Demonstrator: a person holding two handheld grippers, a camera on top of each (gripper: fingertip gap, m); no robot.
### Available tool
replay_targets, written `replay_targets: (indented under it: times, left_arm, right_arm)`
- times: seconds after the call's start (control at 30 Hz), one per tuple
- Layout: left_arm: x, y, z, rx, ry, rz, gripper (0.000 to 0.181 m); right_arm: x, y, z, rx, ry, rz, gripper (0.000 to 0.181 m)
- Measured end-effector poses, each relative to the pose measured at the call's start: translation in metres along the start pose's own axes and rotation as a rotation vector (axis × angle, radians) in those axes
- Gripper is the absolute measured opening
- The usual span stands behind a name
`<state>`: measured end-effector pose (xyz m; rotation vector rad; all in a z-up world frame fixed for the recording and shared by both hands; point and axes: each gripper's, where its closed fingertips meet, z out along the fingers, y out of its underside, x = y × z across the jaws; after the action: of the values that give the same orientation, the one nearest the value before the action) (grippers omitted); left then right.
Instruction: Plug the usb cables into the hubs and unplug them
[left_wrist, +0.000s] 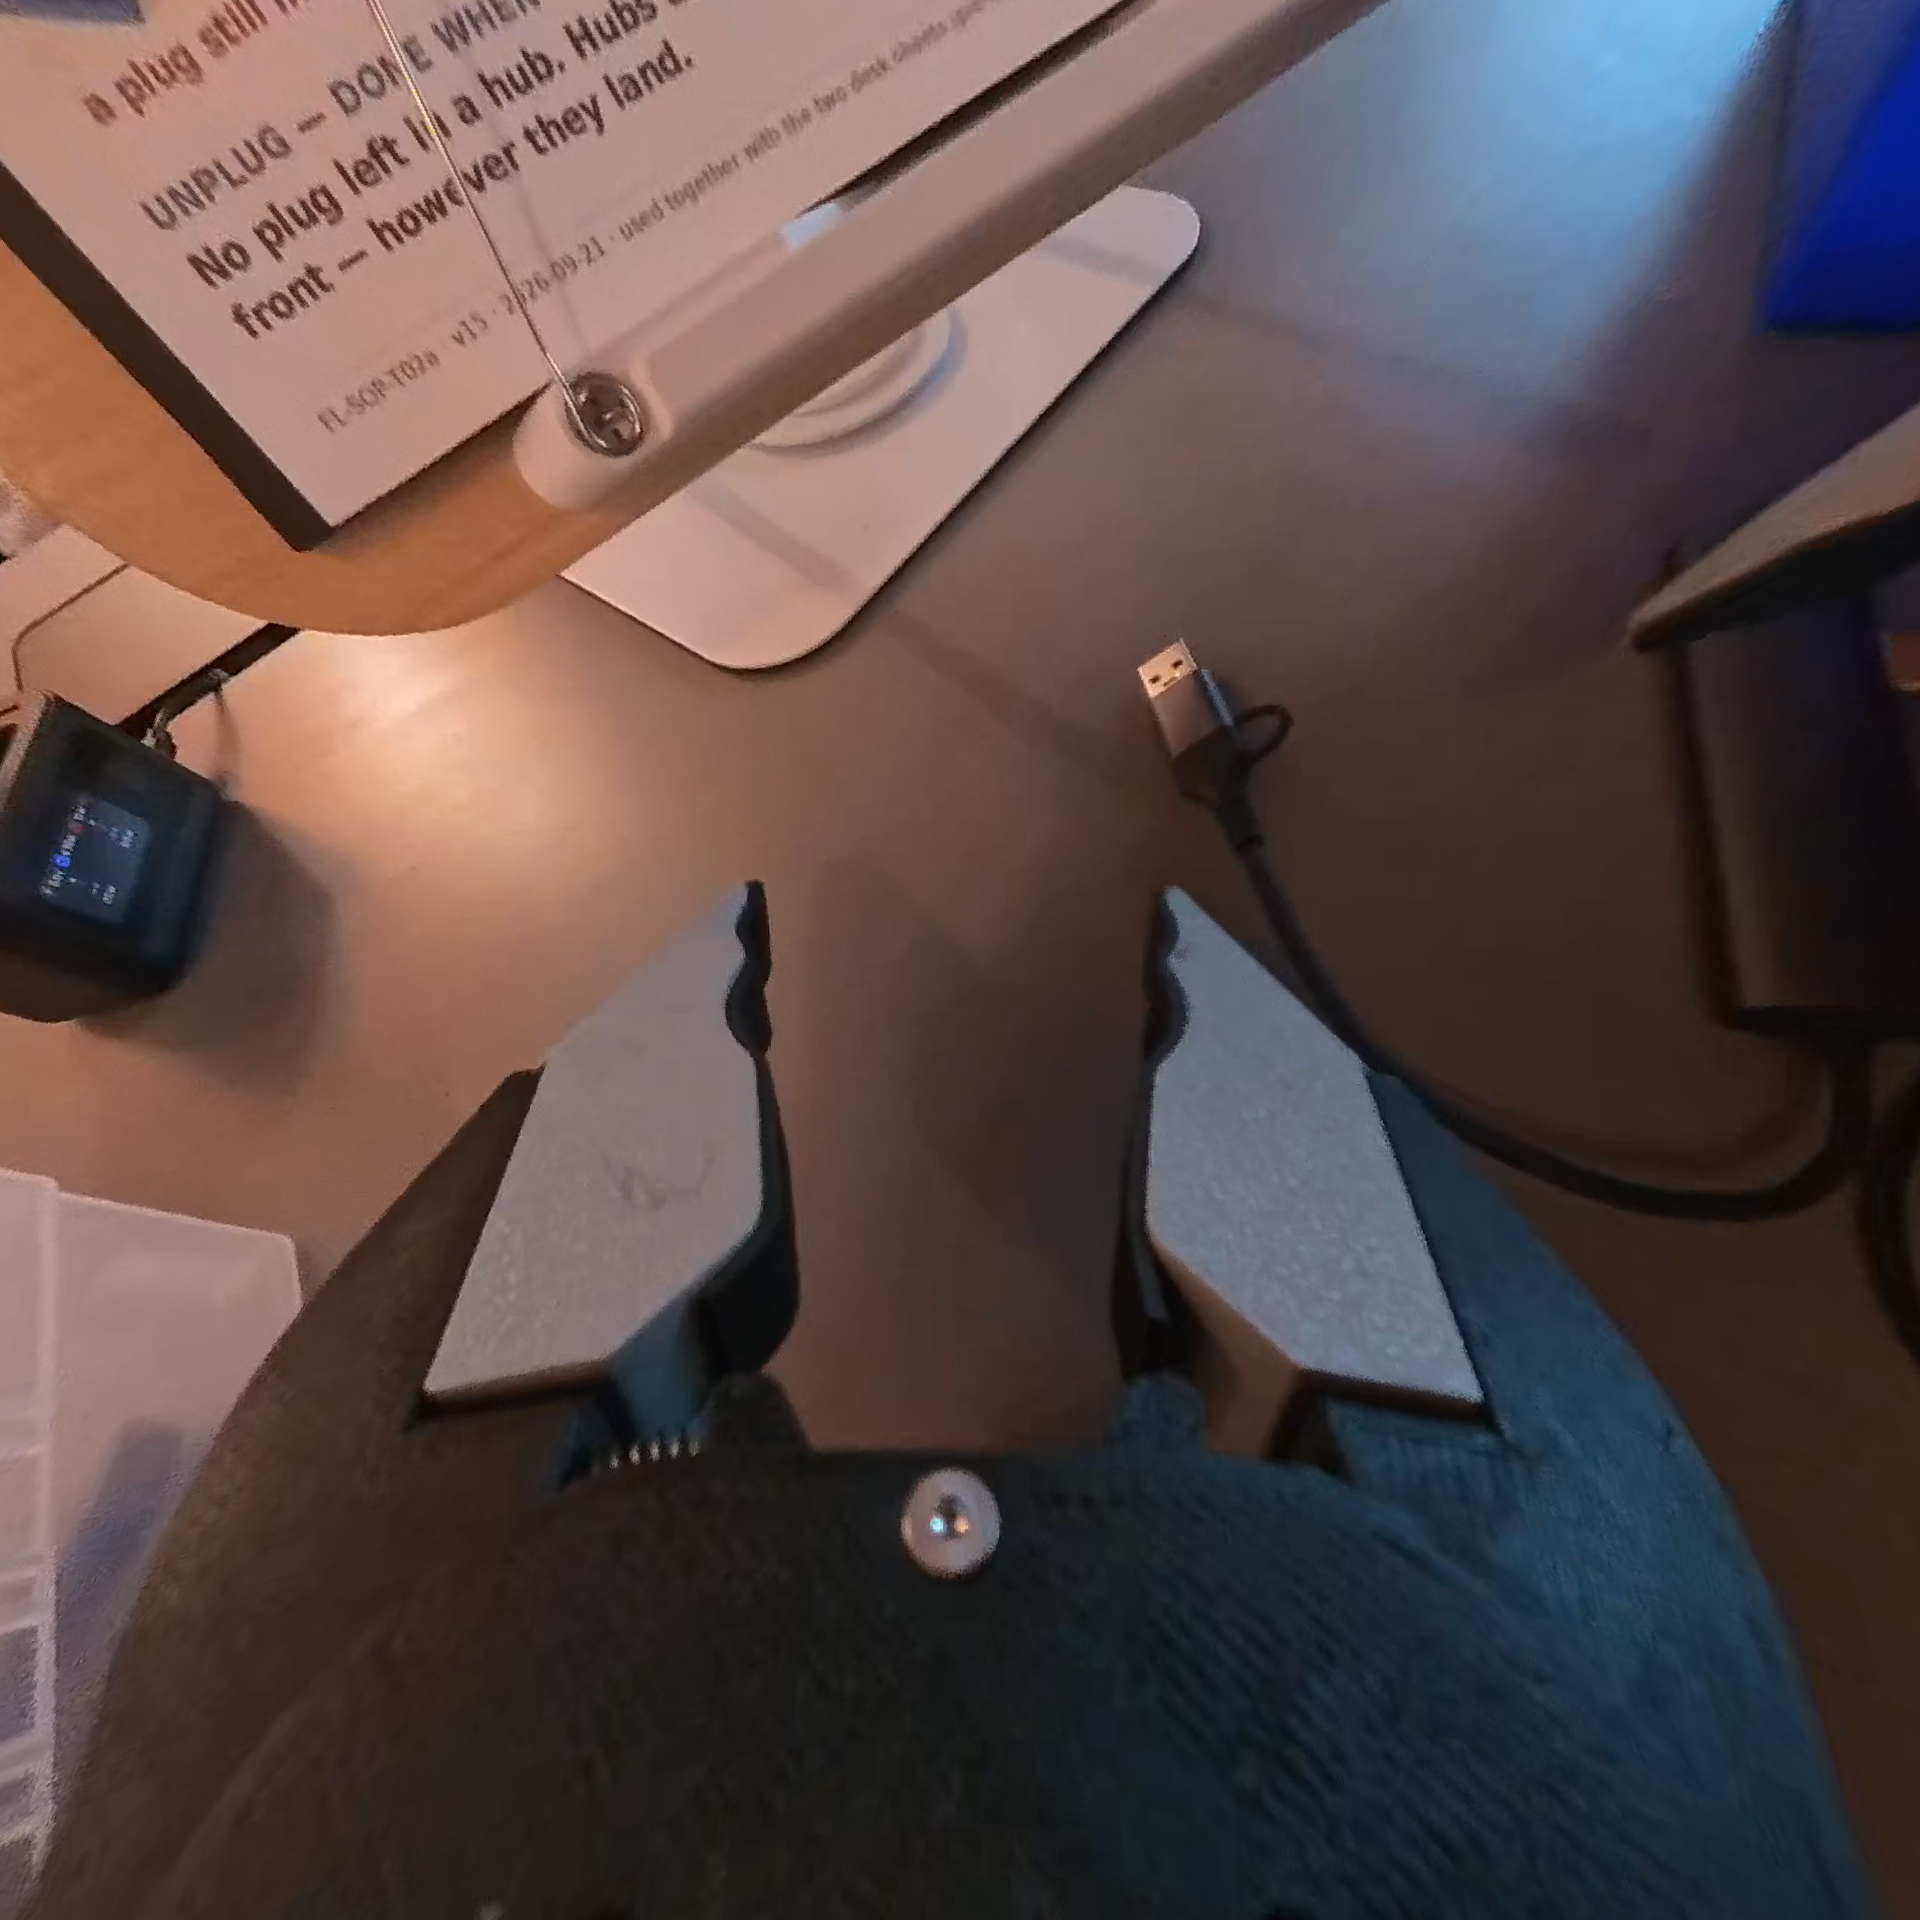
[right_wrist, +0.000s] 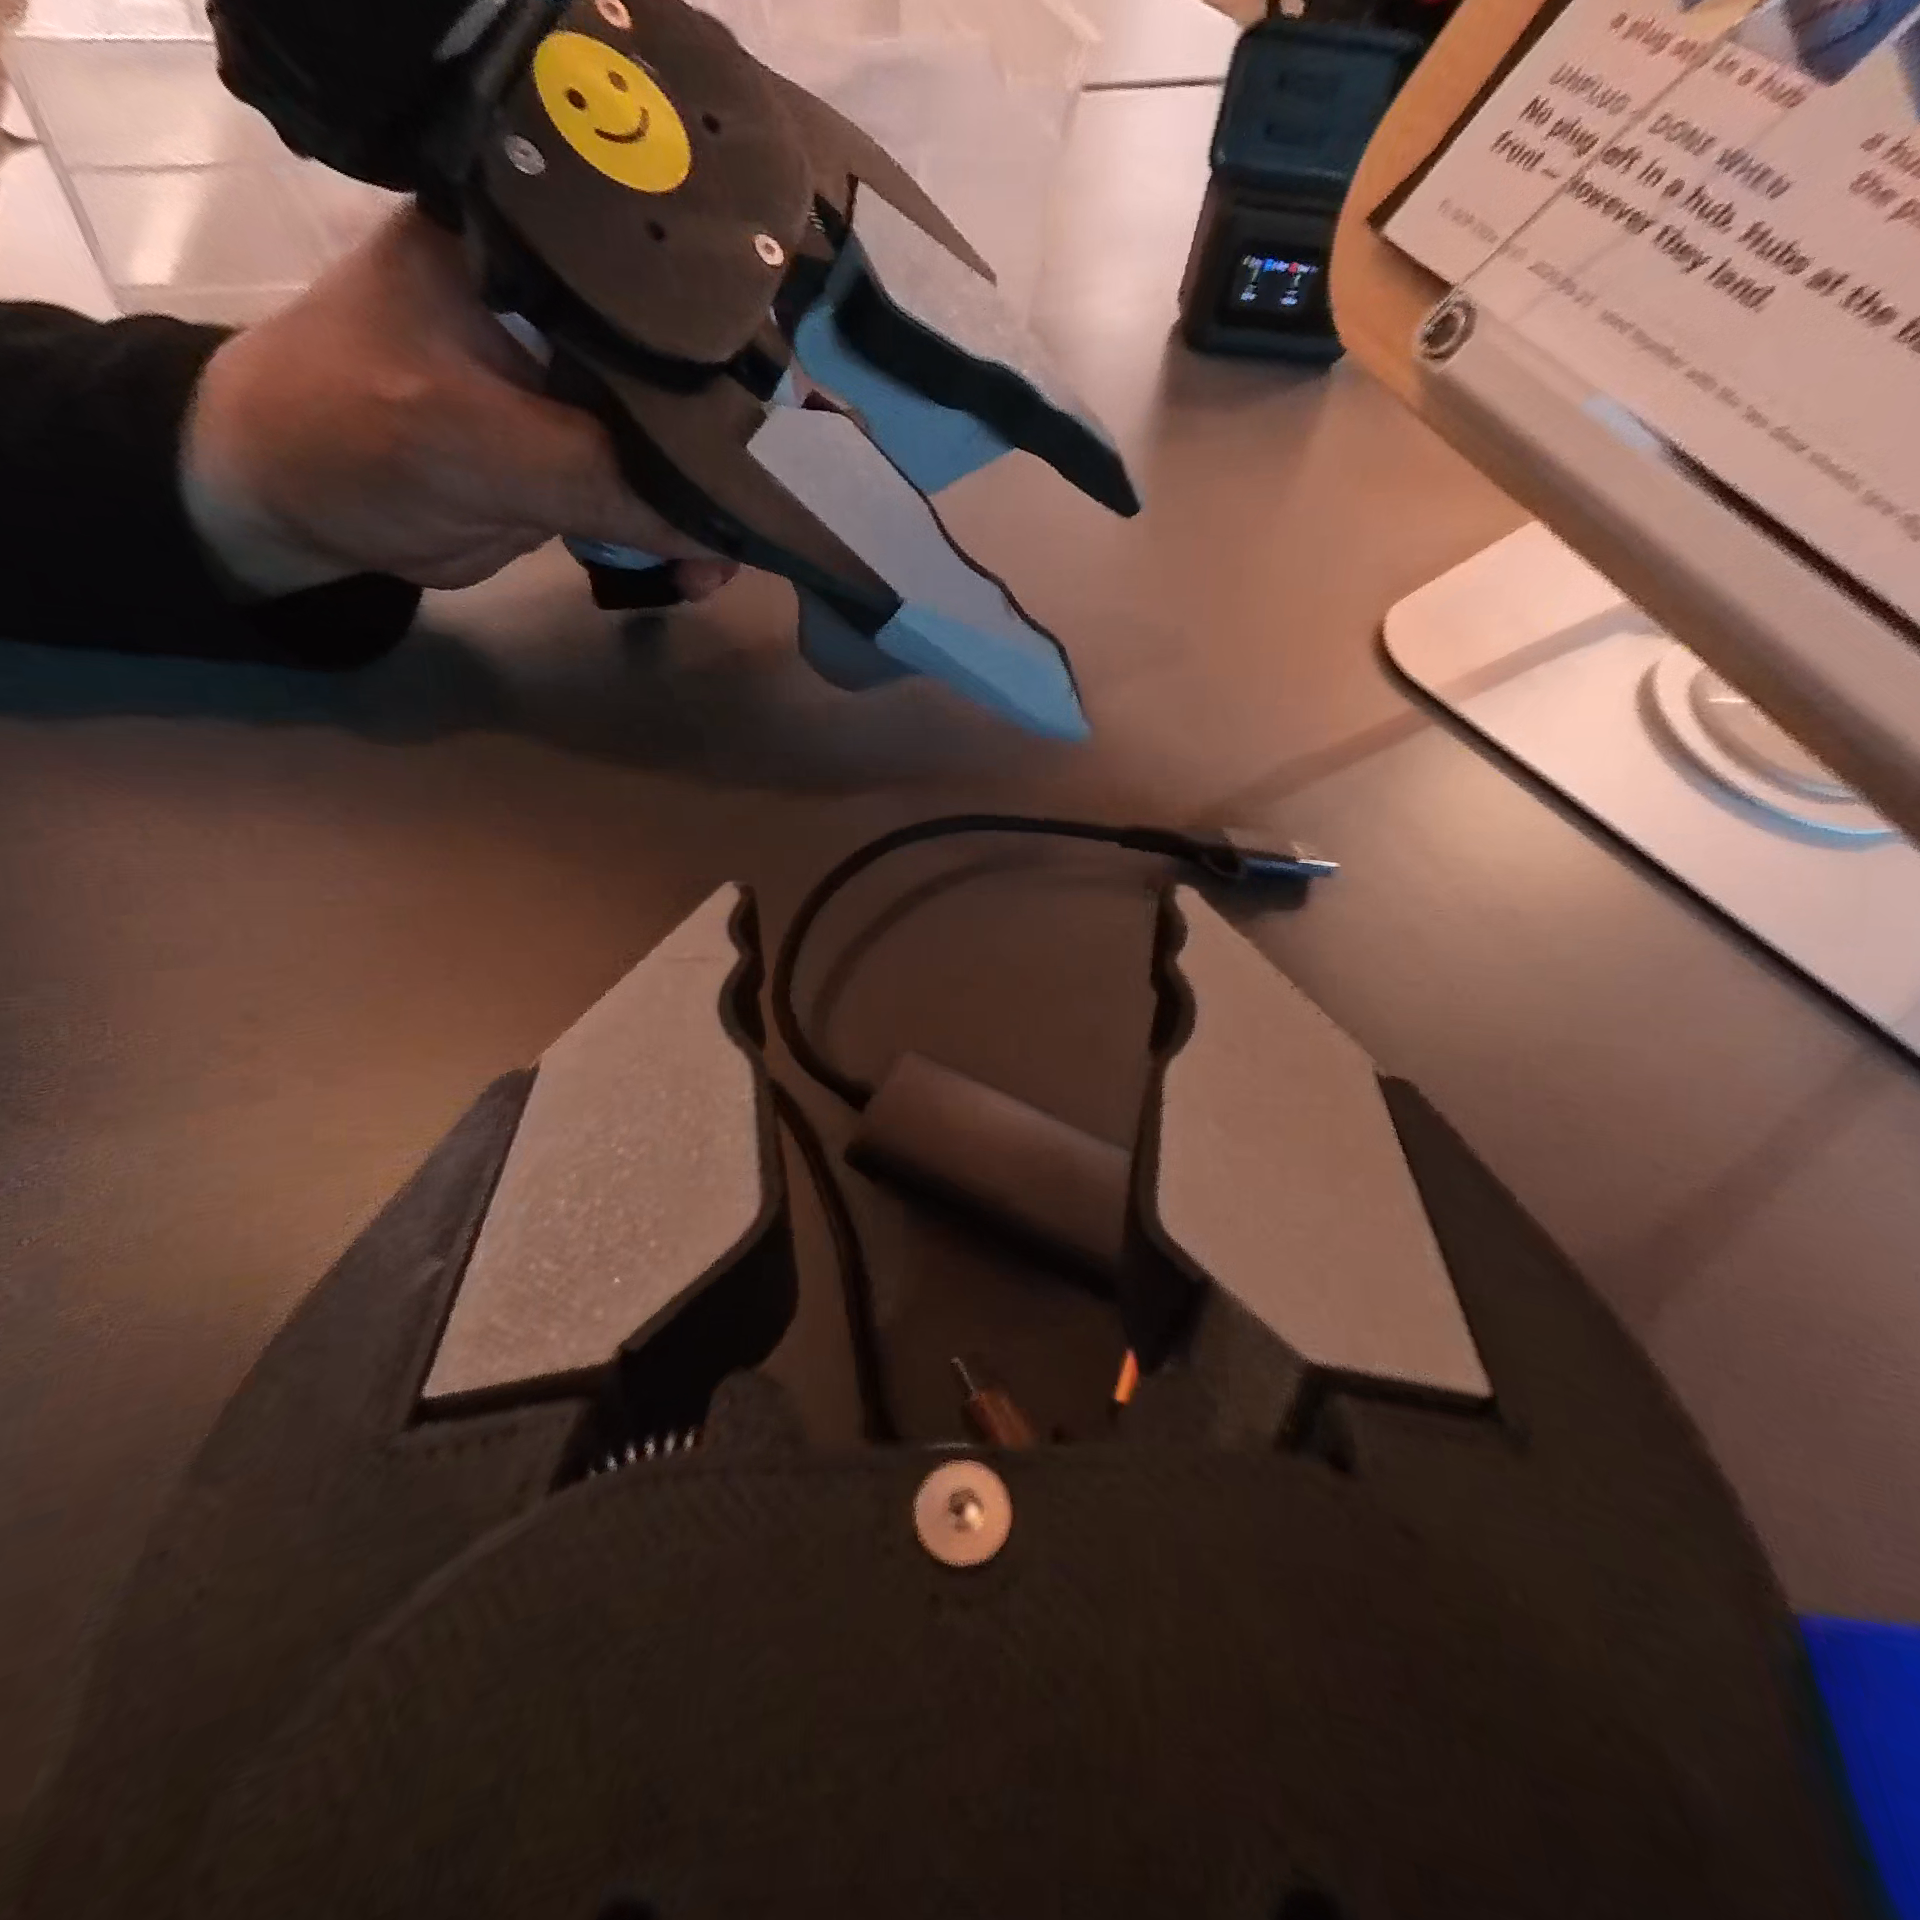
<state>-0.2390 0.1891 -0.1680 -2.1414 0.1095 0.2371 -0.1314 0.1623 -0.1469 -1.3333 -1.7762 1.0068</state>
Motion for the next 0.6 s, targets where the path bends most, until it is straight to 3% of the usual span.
replay_targets:
  times: [0.2, 0.6]
  left_arm:
    - [0.003, -0.002, 0.000, 0.019, 0.049, -0.075, 0.067]
    - [-0.007, 0.003, -0.003, 0.013, -0.012, -0.039, 0.053]
  right_arm:
    - [0.018, -0.002, -0.005, -0.003, 0.125, 0.007, 0.071]
    - [0.044, 0.014, -0.012, -0.062, 0.229, 0.046, 0.066]
